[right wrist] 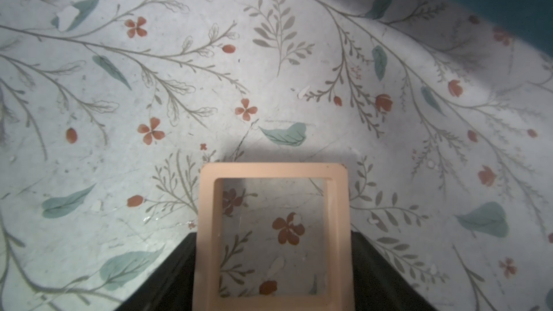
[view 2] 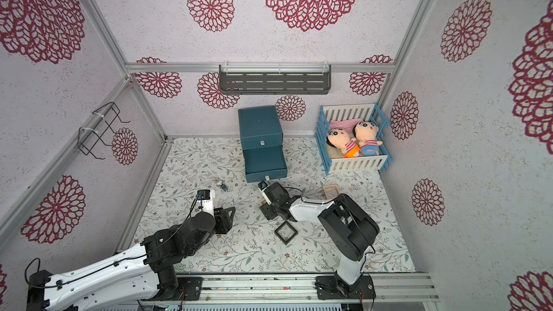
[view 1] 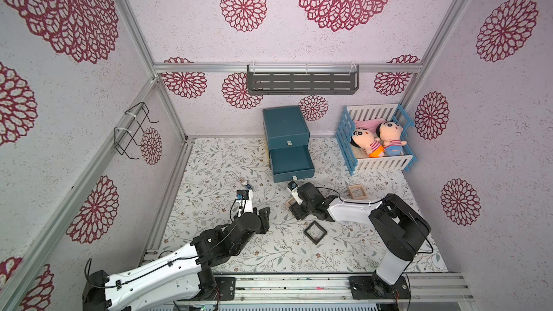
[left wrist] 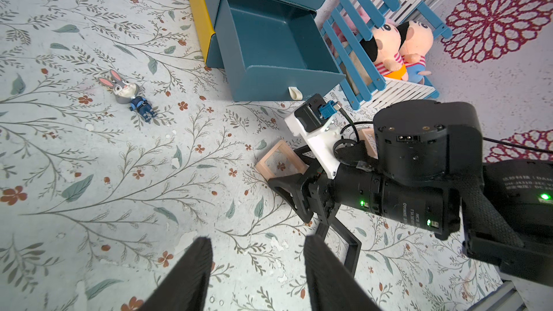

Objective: Place the brooch boxes into the drawer by color
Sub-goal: Pick up the brooch box from the center of the board, then place the brooch box in the drawer.

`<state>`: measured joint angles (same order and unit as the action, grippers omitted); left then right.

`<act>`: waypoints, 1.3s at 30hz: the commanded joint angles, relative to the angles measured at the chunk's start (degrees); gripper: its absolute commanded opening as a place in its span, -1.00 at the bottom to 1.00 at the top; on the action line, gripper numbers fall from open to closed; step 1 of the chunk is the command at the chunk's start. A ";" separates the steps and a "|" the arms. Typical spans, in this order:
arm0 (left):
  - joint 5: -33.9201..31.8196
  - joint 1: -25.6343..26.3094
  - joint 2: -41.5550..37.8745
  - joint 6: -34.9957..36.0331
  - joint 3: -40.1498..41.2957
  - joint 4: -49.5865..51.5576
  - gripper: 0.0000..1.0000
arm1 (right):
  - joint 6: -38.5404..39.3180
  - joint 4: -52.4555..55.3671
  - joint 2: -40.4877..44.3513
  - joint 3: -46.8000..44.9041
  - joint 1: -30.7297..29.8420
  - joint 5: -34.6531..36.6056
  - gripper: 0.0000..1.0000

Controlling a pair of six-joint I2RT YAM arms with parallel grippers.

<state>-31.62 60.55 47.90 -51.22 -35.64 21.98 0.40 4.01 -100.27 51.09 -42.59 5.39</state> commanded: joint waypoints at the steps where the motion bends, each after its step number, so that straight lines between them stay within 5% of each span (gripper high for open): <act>1: -0.64 0.62 -0.53 0.33 -1.36 0.92 0.12 | -1.00 1.46 2.53 1.13 -1.46 1.73 0.24; 11: -0.04 -0.03 0.50 1.45 -4.00 2.21 0.13 | -9.49 10.36 13.33 4.03 -4.78 3.94 -0.01; 17: 5.51 -6.04 1.58 1.38 -6.57 2.12 0.13 | -14.42 19.14 13.82 13.67 -4.70 5.26 -0.03; 24: 12.83 -14.38 5.18 3.88 -11.62 3.14 0.13 | -18.99 30.54 4.03 31.70 -2.76 4.64 -0.03; 39: 19.95 -24.03 9.70 8.49 -17.70 2.83 0.13 | -21.28 42.99 -16.51 62.81 3.16 5.60 -0.06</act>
<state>-13.61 37.89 57.04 -44.82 -51.86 24.84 -19.64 44.97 -116.05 109.45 -40.23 9.37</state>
